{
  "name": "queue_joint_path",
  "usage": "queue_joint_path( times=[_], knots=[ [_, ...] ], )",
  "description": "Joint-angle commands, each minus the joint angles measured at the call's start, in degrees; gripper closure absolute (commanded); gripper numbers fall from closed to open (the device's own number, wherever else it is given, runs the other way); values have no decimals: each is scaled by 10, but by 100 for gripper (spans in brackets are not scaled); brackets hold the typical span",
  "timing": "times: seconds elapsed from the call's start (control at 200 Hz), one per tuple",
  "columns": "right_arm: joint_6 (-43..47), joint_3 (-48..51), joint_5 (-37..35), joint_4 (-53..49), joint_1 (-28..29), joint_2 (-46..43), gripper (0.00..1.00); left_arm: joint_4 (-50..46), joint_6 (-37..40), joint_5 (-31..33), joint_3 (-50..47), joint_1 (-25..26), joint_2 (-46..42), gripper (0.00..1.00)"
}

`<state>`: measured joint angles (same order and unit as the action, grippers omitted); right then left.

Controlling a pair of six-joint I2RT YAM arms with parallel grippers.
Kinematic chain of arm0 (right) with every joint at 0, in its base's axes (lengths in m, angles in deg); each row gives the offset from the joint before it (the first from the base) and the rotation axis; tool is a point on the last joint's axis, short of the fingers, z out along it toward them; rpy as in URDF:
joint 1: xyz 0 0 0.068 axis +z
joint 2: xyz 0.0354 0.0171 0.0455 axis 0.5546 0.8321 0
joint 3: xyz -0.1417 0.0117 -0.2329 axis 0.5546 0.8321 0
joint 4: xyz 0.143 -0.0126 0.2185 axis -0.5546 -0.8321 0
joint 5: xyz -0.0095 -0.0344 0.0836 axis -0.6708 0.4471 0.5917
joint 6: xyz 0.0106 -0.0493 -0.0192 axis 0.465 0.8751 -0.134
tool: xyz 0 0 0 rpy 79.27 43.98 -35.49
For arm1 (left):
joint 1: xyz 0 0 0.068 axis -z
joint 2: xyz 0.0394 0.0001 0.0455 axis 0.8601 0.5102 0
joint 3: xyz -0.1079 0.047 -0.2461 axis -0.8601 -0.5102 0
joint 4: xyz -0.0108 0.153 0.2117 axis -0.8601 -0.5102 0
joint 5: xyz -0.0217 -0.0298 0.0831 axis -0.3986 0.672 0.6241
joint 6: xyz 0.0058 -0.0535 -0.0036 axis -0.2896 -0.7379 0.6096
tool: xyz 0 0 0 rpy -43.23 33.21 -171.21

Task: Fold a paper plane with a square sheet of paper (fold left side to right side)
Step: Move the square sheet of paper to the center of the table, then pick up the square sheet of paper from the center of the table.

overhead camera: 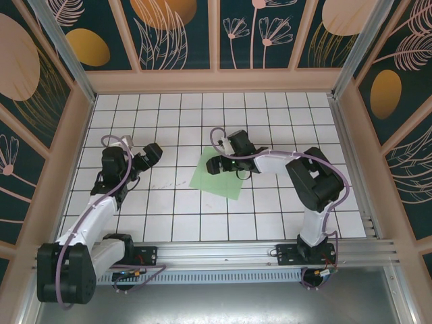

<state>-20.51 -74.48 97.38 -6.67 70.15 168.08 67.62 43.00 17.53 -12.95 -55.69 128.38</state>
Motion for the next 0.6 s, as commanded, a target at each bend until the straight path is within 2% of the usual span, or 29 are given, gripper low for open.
queue_joint_path(
  times=[0.0, 0.255, 0.596],
  knots=[
    [8, -7, -36, -16, -3, -58, 4, 15, -9, -82, 27, 6, 23, 7],
    [-5, 20, -100, -56, -44, -99, 2, -28, 9, -112, 60, 103, 83, 16],
    [-44, -7, -144, -74, -48, -48, 1, -10, 6, -97, 103, 204, 223, 25]
  ],
)
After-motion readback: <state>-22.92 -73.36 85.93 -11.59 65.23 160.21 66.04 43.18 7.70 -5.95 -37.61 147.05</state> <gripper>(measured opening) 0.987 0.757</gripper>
